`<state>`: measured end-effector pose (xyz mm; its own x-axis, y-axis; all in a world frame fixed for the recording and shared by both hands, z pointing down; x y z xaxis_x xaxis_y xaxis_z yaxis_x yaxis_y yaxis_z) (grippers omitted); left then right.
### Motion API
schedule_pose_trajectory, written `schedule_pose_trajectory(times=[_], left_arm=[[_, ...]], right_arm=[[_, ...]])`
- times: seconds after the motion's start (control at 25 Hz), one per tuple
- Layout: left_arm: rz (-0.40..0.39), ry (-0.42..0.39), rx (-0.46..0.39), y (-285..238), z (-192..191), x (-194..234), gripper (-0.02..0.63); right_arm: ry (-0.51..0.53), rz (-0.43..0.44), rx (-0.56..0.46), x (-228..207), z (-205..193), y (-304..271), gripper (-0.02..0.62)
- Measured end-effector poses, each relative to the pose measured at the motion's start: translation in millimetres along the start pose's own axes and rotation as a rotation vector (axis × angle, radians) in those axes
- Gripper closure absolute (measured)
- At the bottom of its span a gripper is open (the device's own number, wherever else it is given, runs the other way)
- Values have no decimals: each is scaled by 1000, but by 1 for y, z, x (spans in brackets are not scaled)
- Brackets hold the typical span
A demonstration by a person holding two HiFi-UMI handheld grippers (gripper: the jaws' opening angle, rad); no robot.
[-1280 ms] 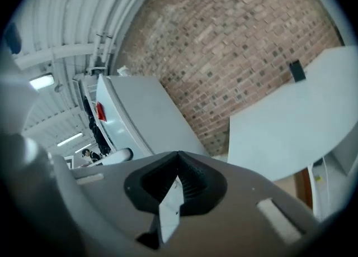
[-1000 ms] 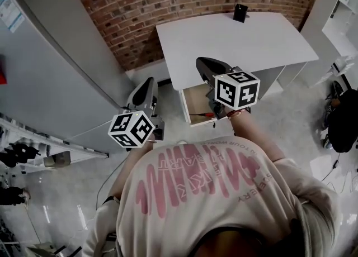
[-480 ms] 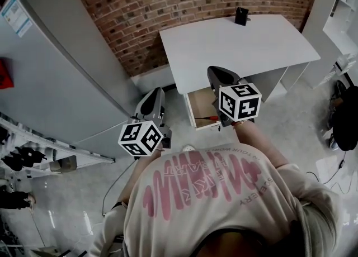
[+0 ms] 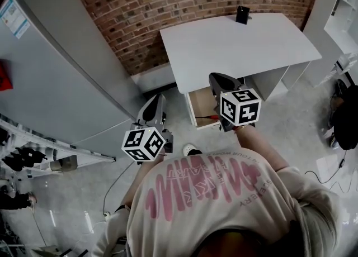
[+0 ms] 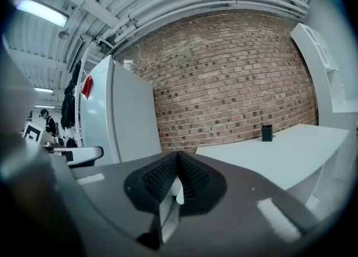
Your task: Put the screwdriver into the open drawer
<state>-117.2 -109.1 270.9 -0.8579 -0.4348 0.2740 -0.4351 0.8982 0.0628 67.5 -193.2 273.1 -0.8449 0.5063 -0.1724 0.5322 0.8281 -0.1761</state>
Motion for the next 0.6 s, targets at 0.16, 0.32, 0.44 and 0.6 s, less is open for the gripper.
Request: schedule_pose_trajectory(times=[0.16,0.32,0.44,0.6], left_arm=[[6,5,-6,2,-3,3,603],[12,11,0,1,-8,5,603],[13,15,7,-2,-9,6,603],[16,22,11,-3,-10,7,603]], right_arm=[[-2,2,15,0,-7,-3,583],[-6,4,27,-2,-13,-6,583],[-9,5,36,-4,-15,-9,583],[-10,8,47,-4,-17,-11,583]])
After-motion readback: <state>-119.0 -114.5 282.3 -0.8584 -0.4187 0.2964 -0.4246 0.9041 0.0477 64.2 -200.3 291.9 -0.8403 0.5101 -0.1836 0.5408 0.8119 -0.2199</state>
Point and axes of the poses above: the fingertips, and each gripper's own axes: y backward along the fingers, x to its left, z out of its top, the point moved 3 cm from there along y, backward along the fingers, and after that the axes turned 7 degrees about -z, right-handed, at the moved point
